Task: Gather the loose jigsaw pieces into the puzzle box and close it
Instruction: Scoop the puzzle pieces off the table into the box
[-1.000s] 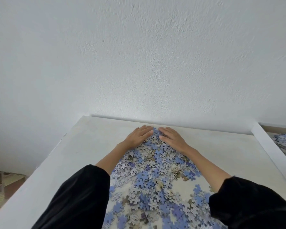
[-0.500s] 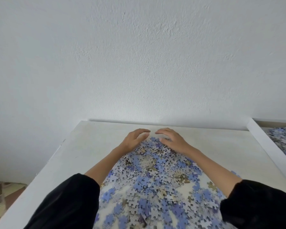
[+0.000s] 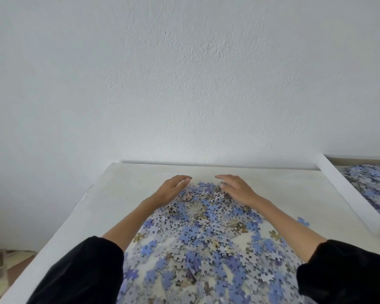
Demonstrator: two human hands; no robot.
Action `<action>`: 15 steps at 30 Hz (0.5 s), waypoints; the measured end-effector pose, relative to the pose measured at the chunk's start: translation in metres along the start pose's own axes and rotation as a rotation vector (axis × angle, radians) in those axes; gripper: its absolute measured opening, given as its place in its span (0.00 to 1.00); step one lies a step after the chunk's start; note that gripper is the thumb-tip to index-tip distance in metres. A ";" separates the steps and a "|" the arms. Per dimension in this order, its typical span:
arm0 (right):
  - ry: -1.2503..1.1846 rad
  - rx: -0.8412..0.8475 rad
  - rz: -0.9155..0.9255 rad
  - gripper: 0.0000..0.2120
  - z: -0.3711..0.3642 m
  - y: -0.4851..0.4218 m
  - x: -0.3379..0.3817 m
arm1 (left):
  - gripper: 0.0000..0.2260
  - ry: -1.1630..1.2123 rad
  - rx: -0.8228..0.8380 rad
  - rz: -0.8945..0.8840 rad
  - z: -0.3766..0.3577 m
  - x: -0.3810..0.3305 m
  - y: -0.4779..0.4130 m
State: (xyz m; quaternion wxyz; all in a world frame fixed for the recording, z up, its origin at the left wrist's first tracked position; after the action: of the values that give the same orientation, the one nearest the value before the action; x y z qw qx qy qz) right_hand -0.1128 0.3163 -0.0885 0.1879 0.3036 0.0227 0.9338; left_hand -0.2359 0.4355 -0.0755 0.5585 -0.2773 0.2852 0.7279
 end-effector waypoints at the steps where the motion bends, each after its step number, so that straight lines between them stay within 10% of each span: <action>1: -0.013 -0.018 -0.010 0.19 0.004 0.009 -0.005 | 0.18 0.007 -0.019 0.004 0.005 0.004 0.008; 9: -0.082 -0.263 -0.204 0.20 0.034 0.111 -0.074 | 0.19 0.047 -0.146 0.170 0.037 0.075 0.122; 15: -0.147 -0.252 -0.244 0.30 0.007 0.145 -0.083 | 0.50 -0.024 -0.178 0.191 0.015 0.077 0.162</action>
State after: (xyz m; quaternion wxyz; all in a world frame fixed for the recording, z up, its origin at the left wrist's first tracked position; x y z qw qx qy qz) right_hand -0.0962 0.1513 -0.1067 0.3374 0.3402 -0.0717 0.8748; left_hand -0.4118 0.4616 -0.1037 0.4631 -0.2889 0.2379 0.8034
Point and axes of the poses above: each hand's wrist, its own y-axis away from the middle knuckle, its own z-axis out of the back of the hand, x = y × z, the point moved 10 cm from there along -y, towards the middle knuckle, and after that the axes turned 12 degrees about x, right-handed, at the moved point
